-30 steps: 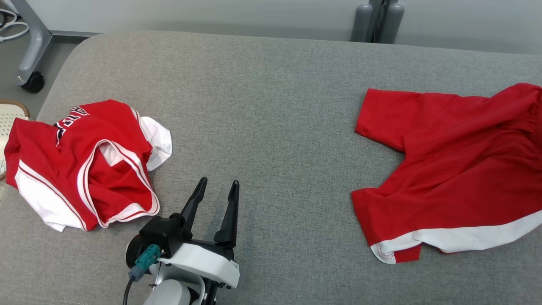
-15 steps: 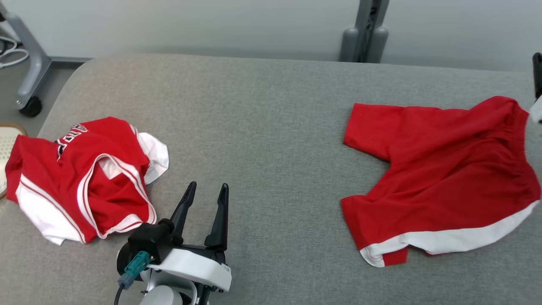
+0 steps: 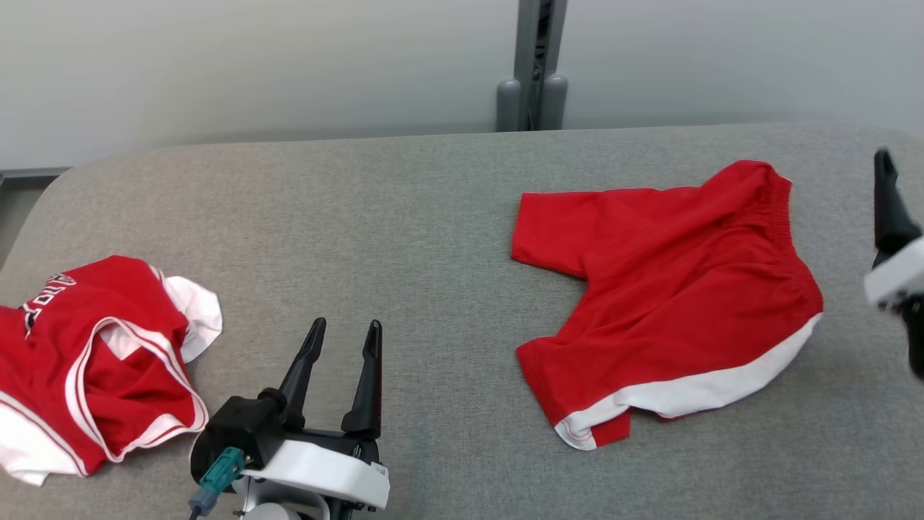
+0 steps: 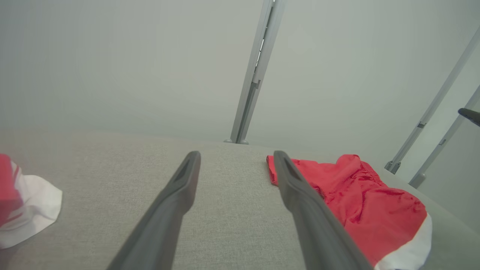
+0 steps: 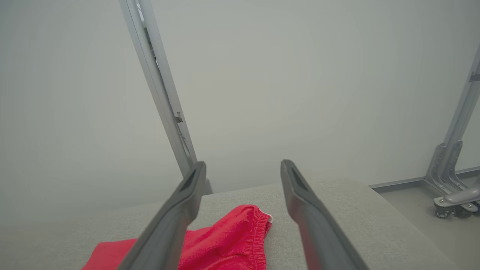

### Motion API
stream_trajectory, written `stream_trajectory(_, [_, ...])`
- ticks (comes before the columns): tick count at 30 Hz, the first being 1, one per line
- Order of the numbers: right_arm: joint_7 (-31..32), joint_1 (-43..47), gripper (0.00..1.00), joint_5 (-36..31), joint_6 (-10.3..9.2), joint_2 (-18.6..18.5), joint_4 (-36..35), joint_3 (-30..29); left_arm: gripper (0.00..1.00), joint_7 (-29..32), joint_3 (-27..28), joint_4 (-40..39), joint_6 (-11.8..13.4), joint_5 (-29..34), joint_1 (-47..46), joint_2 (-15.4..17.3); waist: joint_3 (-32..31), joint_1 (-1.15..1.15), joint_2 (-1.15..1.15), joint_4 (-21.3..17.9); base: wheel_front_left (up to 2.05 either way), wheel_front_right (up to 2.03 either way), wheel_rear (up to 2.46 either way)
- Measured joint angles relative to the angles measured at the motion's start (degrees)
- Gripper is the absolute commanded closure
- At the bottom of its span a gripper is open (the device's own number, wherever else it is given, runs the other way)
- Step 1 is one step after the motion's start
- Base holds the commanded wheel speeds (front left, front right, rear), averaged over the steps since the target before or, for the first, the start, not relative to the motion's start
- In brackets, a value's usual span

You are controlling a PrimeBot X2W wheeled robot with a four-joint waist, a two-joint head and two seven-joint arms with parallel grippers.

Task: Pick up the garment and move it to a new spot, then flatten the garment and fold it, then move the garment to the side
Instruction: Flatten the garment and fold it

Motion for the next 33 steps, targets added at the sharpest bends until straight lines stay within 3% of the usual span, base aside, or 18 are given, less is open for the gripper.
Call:
stream_trajectory(6, [-0.07, 15.46, 0.00, -13.03, 0.00, 6.82, -10.57, -15.14, 0.00, 0.00, -0.70, 0.01, 0.01, -0.21, 1.12, 0.00, -0.76, 0.00, 0.00, -2.25, 0.00, 0.00, 0.00])
stream_trajectory(12, [-0.07, 22.48, 0.00, -22.16, 0.00, 13.52, -16.37, -23.12, 0.00, -0.01, -2.16, 0.74, 0.00, -0.30, 1.18, -0.02, -0.58, 0.00, 0.00, -3.65, 0.00, 0.00, 0.00])
stream_trajectory(19, [-0.07, 23.60, 0.00, -26.96, 0.00, 16.72, -19.92, -25.77, 0.00, -0.01, -2.90, 1.24, -0.10, -0.51, 0.87, -0.01, 0.15, 0.00, 0.00, -4.40, 0.00, 0.00, 0.00])
stream_trajectory(22, [-0.07, 23.82, 0.00, -27.25, 0.00, 16.95, -20.35, -26.91, 0.00, -0.01, -5.24, 3.45, -1.55, -2.85, 0.74, 0.05, 0.43, 0.00, 0.00, -4.48, 0.00, 0.00, 0.00])
stream_trajectory(28, [-0.07, 23.88, 0.00, -28.14, 0.00, 17.96, -20.25, -27.46, 0.00, 0.00, -16.63, 12.26, -6.61, -9.98, -2.71, -0.01, 1.49, 0.00, 0.00, -4.88, 0.00, 0.00, 0.00])
stream_trajectory(33, [-0.07, 23.50, 0.00, -28.65, 0.00, 18.57, -19.80, -27.41, 0.00, 2.29, -25.47, 18.08, -7.87, -20.01, -8.60, -0.02, 2.93, 0.00, 0.00, -5.57, 0.00, 0.00, 0.00])
